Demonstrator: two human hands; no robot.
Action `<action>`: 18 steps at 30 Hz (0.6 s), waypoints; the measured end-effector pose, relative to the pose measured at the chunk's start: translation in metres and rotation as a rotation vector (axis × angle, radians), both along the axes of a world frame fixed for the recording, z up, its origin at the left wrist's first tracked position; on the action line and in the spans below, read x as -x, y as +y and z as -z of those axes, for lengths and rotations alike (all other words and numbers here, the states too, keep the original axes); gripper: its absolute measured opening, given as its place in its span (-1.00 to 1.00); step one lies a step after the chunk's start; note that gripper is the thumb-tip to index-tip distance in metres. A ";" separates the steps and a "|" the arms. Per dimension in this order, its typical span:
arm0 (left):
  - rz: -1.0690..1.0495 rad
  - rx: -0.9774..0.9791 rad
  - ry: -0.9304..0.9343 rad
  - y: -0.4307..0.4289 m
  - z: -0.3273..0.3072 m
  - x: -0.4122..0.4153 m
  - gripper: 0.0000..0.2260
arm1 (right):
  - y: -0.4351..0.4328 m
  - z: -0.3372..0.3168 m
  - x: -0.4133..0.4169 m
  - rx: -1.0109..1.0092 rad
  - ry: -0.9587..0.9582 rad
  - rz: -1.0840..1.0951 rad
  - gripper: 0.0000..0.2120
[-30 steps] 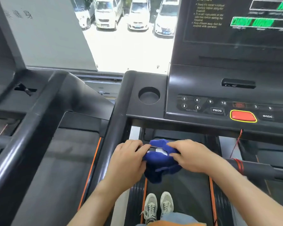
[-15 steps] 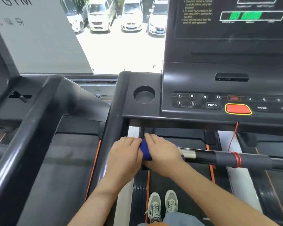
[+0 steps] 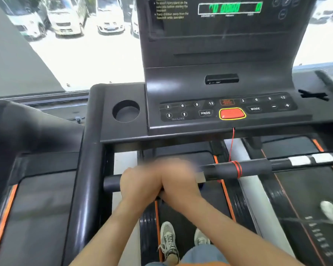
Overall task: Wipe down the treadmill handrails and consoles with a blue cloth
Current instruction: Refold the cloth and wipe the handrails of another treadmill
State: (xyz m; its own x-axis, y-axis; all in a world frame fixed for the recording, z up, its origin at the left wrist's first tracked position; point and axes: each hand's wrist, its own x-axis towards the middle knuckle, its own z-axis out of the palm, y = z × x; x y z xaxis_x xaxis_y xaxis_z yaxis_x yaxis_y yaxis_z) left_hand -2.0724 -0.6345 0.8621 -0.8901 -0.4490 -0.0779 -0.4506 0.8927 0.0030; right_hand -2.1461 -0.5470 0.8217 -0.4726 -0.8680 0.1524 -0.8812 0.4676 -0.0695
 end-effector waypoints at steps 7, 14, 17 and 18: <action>0.073 0.119 -0.114 -0.002 0.005 0.002 -0.73 | 0.097 -0.012 0.079 -0.104 0.010 0.038 -0.51; -0.071 0.002 -0.141 0.003 0.004 0.018 -0.89 | 0.034 -0.011 0.010 0.064 -0.105 0.041 -0.70; -0.234 -0.201 0.034 0.012 0.007 0.023 -0.80 | 0.041 -0.012 0.023 0.119 -0.210 -0.137 -0.59; -0.255 -0.299 0.094 0.021 0.005 0.027 -0.76 | 0.053 -0.012 0.037 0.131 -0.227 -0.159 -0.58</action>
State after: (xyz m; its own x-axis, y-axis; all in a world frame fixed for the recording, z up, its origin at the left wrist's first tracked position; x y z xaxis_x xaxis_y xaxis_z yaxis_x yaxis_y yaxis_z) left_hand -2.0992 -0.6139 0.8576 -0.7628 -0.6258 -0.1626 -0.6426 0.7060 0.2975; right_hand -2.1828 -0.4942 0.8340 -0.3675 -0.9136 0.1739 -0.8976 0.2994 -0.3236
